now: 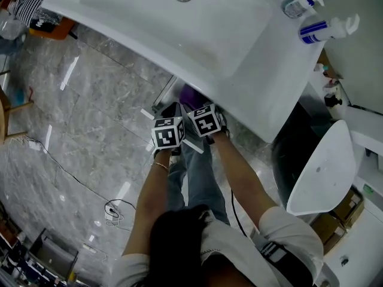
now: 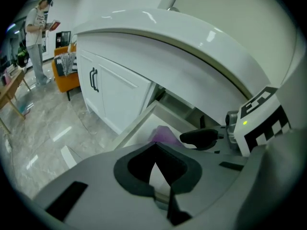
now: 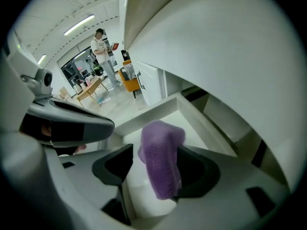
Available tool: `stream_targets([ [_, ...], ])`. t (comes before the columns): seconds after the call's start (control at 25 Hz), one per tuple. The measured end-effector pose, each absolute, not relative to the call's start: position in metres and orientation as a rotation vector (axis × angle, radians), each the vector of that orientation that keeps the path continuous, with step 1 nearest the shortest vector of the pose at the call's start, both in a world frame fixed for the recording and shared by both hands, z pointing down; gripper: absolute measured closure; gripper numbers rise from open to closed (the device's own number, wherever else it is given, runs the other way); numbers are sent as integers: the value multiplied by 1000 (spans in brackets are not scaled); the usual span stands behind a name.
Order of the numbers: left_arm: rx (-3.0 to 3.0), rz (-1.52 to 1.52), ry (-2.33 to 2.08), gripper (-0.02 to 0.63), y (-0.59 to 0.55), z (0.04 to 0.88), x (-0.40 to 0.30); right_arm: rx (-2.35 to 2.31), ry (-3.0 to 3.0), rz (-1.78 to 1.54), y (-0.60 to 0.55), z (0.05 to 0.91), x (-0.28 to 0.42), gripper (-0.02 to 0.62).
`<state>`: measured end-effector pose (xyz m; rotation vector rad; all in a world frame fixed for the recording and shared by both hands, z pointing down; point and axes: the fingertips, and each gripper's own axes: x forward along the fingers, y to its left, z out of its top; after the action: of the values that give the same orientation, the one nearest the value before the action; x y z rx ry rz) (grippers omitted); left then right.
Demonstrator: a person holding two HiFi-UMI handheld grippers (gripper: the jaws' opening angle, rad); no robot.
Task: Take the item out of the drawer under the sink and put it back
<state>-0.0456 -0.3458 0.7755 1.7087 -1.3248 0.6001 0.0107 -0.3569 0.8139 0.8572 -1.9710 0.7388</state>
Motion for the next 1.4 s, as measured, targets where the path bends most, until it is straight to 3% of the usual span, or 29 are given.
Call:
stream_targets([
  [0.48, 1709, 658, -1313, 601, -351, 781, -45, 813, -1893, 719, -355, 847, 8, 324],
  [0.68, 1688, 619, -1328, 601, -352, 780, -48, 824, -1861, 732, -354, 858, 11, 433],
  [0.88, 1707, 600, -1289, 601, -351, 778, -48, 879, -1859, 739, -357, 850, 12, 489],
  [1.4, 1647, 487, -1343, 601, -331, 755, -71, 905, -1998, 763, -337, 793, 6, 497],
])
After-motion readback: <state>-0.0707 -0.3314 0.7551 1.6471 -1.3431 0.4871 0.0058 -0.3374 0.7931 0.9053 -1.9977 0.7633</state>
